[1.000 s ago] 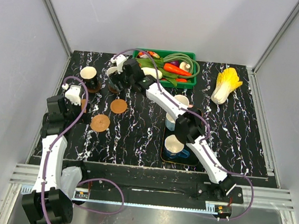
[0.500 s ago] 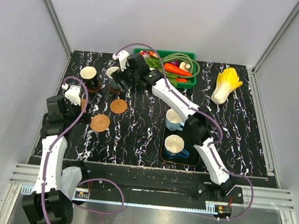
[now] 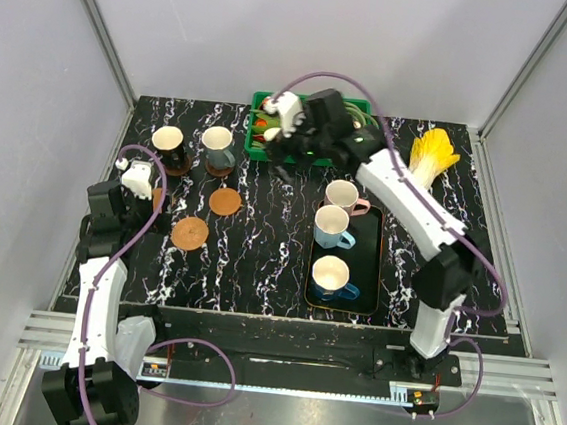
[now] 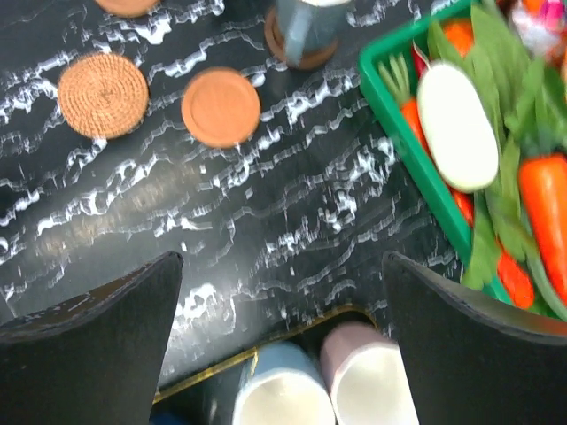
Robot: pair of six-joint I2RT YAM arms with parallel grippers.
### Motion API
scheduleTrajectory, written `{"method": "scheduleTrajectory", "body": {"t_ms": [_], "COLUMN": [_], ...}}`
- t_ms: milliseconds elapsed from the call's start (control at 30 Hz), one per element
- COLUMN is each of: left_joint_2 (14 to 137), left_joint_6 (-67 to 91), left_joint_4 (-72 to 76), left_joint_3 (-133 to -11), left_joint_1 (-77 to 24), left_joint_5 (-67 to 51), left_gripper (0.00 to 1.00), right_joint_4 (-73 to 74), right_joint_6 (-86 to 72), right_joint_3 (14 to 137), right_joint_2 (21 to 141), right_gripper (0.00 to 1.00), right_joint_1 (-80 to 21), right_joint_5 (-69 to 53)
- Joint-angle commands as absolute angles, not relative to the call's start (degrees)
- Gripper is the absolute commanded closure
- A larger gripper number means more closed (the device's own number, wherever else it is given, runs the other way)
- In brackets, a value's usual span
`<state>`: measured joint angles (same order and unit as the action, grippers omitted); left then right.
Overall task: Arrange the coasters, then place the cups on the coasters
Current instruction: Place the cup on the coaster, then pick up the cup from the tray.
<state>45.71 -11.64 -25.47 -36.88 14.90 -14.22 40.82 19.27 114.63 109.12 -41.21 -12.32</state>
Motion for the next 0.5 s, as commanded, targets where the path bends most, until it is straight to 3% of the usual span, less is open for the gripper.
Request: {"method": "scheduleTrajectory", "body": {"t_ms": [0,267,467], "left_joint_2": [45.18,46.84,47.11], "left_joint_6": [-11.95,-11.43,-11.34], "left_joint_4": [-21.88,-21.88,-21.97], "left_joint_3": [-36.21,-36.56,-36.56], "left_joint_1": [15.29,15.21,15.21], "left_joint_5": [-13.62,-13.54,-13.8], "left_gripper": [0.01,0.01,0.01], "right_joint_4": [45.79,42.28,37.54], "right_joint_6": [21.71,28.21,25.41], "right_joint_3": [103.39,78.69,71.37], "right_joint_2": [100.39,83.6,80.6], "right_gripper": [0.0,0.0,0.0], "right_joint_1": [-31.74,-25.32,-24.7], "right_joint_5": [-21.71,-20.3,-18.9]}}
